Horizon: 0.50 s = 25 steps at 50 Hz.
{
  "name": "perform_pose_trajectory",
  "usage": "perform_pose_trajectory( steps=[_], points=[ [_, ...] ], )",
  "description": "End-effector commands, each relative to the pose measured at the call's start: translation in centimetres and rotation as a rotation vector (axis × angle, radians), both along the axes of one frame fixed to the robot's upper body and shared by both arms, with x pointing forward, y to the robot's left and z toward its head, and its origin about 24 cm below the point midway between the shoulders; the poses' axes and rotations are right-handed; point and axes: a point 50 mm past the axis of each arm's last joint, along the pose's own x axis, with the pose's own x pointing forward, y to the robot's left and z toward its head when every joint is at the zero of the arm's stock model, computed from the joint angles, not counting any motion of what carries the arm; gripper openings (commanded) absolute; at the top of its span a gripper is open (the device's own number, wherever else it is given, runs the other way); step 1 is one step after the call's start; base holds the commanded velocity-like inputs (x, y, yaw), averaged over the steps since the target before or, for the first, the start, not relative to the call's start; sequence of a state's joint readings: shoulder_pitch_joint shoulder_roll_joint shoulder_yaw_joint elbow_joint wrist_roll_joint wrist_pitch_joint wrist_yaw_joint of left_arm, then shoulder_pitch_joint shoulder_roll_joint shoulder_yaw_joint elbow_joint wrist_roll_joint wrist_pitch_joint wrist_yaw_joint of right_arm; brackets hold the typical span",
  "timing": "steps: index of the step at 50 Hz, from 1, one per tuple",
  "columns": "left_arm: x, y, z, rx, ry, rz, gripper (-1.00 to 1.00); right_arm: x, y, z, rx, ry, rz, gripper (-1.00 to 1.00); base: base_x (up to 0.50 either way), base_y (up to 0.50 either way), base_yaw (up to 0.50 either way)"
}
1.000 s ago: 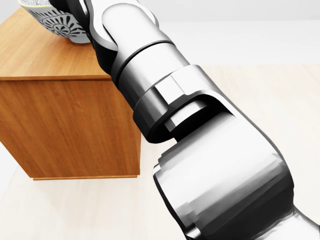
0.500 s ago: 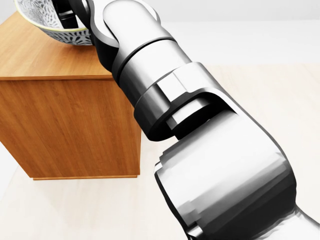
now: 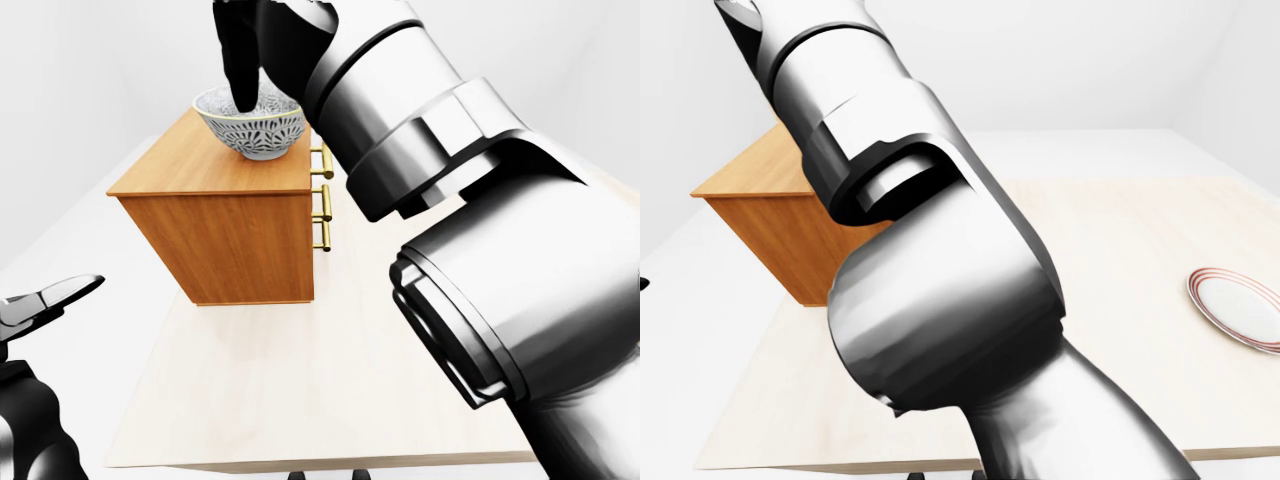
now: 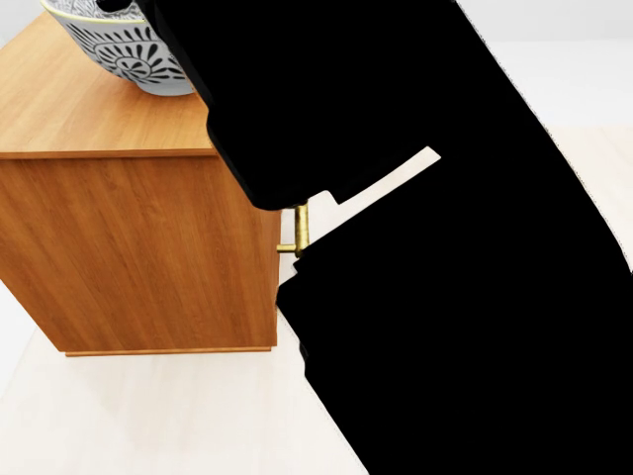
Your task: Put the bowl on top of the cabinet.
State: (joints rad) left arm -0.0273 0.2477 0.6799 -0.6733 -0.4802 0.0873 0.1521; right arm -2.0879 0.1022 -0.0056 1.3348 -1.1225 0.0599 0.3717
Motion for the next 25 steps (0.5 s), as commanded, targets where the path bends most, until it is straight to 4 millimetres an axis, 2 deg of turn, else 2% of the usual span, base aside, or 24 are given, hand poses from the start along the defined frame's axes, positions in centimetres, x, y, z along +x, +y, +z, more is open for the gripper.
perform_pose_trajectory(
  steps=[1,10,25],
  points=[
    [-0.01,-0.18,0.00,0.005,0.000,-0.004,1.00,-0.30,-0.30,0.92,0.141,0.029,0.087,1.00,0.00,0.00,0.00],
    [-0.06,-0.28,0.07,0.007,-0.004,-0.004,1.00,-0.55,-0.62,1.66,0.245,0.048,0.153,1.00,0.00,0.00,0.00],
    [-0.07,-0.21,0.12,0.007,-0.006,-0.002,1.00,-0.80,-0.42,1.82,0.285,0.066,0.188,1.00,0.00,0.00,0.00]
  ],
)
